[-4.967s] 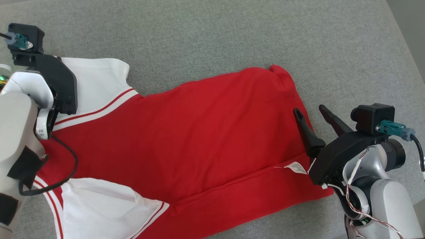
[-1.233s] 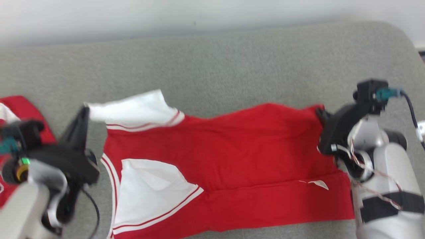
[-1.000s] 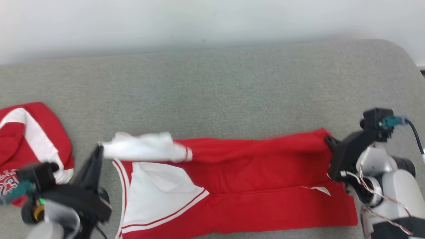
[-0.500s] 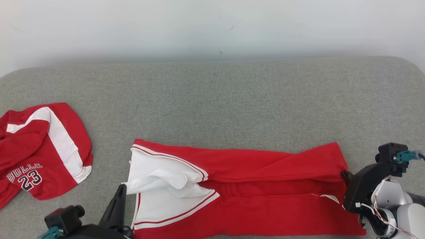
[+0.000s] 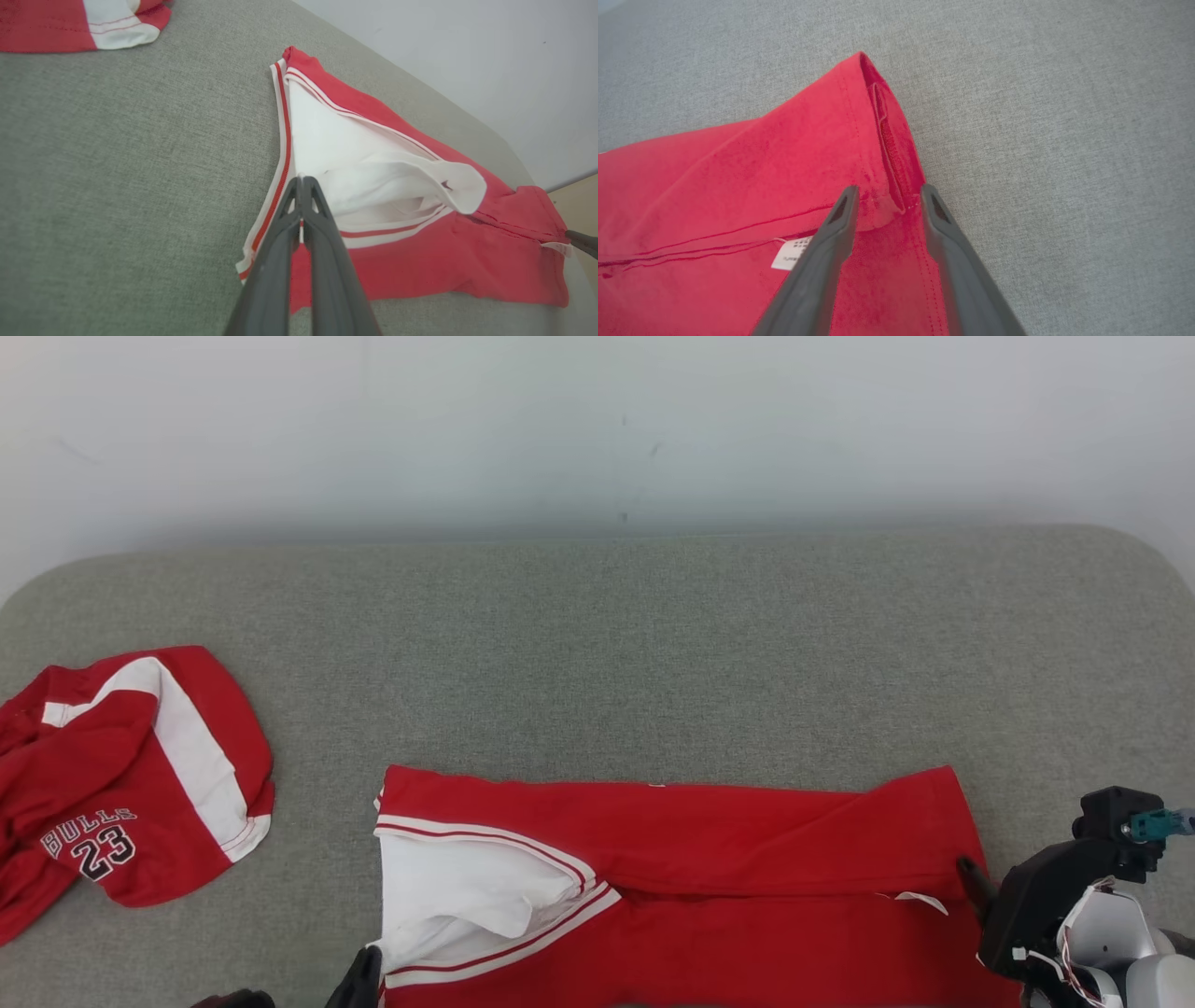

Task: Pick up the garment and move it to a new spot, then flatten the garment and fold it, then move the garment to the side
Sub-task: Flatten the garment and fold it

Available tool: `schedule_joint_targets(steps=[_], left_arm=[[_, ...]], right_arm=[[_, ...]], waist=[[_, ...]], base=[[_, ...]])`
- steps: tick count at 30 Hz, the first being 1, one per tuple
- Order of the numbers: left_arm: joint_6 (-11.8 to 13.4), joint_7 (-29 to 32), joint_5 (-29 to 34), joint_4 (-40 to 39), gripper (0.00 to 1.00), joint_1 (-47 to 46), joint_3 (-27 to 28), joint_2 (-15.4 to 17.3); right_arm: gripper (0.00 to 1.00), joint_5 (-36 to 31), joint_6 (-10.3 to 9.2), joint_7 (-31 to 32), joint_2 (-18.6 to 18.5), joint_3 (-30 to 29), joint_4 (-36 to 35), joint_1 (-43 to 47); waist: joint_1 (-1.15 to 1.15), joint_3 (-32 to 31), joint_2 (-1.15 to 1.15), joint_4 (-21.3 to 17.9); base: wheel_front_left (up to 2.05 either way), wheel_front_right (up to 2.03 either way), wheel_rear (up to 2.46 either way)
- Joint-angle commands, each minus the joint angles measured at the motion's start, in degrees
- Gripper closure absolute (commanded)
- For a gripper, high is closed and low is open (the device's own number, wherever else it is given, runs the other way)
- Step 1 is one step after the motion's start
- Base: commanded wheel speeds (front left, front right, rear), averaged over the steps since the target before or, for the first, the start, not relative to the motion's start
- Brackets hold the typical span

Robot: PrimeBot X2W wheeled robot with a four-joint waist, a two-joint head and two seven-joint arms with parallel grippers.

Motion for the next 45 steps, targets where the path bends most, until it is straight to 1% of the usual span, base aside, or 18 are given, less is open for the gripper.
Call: schedule_joint_targets(steps=[1,4,6,8,11,13,17,22,28,35,41,45], left_arm=[[0.39,-0.45,1.19,0.79,0.0,-0.36,-0.25,0.24],[0.75,-1.03,3.66,2.62,0.0,-0.81,-1.85,0.36],[1.52,-2.02,6.08,3.53,0.0,-0.78,-2.19,0.73],[2.41,-3.21,8.3,3.6,0.0,-0.41,-1.81,0.72],[3.13,-4.17,13.53,1.95,0.0,0.28,-0.03,1.09],[3.01,-4.22,17.61,-2.11,0.0,0.83,4.13,-0.2],[1.63,-4.15,24.68,-8.04,0.0,4.05,10.72,-2.41],[-0.45,-4.17,29.71,-12.32,0.0,7.39,16.16,-4.74],[-2.08,-4.18,32.58,-14.64,0.0,9.45,19.18,-7.09],[-3.63,-4.18,34.55,-14.62,0.0,9.15,19.71,-8.54],[-4.48,-4.19,35.78,-14.41,0.0,8.39,19.92,-9.96],[-5.04,-4.19,36.37,-14.0,0.0,8.5,19.89,-10.66]], right_arm=[[0.0,0.18,-0.1,-0.6,0.52,-0.47,-0.07,0.56],[0.0,0.65,-0.1,-1.31,0.93,-1.45,-1.01,1.22],[0.0,1.41,-0.1,-2.2,1.2,-2.6,-1.95,2.14],[0.0,2.2,-0.1,-3.32,1.48,-3.93,-3.31,3.45],[0.0,3.17,-0.1,-4.91,1.66,-6.06,-5.11,5.49],[0.0,4.48,-0.1,-5.65,1.75,-7.03,-5.69,6.64],[0.0,5.81,-0.1,-6.92,1.76,-7.76,-5.35,7.73],[0.0,5.78,-0.1,-7.07,1.72,-8.34,-2.75,6.36],[0.0,2.95,-0.1,-5.67,1.72,-8.16,1.5,3.21],[0.0,-0.4,-0.1,-4.27,1.72,-9.94,5.15,-0.1],[0.0,-2.92,-0.1,-3.55,1.7,-10.67,8.13,-1.81],[0.0,-5.3,-0.1,-1.62,1.73,-11.23,10.06,-2.03]], waist=[[0.0,-0.59,0.0,0.28],[0.0,-1.47,0.0,0.41],[0.0,-2.32,0.0,0.58],[0.0,-3.15,0.0,0.79],[0.0,-4.41,0.0,1.15],[0.0,-4.93,0.0,1.36],[0.0,-5.55,0.0,1.47],[0.0,-5.79,0.0,1.82],[0.0,-4.88,0.0,2.87],[0.0,-3.05,0.0,4.31],[0.0,-2.15,0.0,5.9],[0.0,-1.98,0.0,6.74]], base=[[0.0,0.0,0.0],[0.0,0.0,0.0],[0.0,0.0,0.0],[0.0,0.0,0.0],[0.0,0.0,0.0],[0.0,0.0,0.0],[0.0,0.0,0.0],[0.0,0.0,0.0],[0.0,0.0,0.0],[0.0,0.0,0.0],[0.0,0.0,0.0],[0.0,0.0,0.0]])
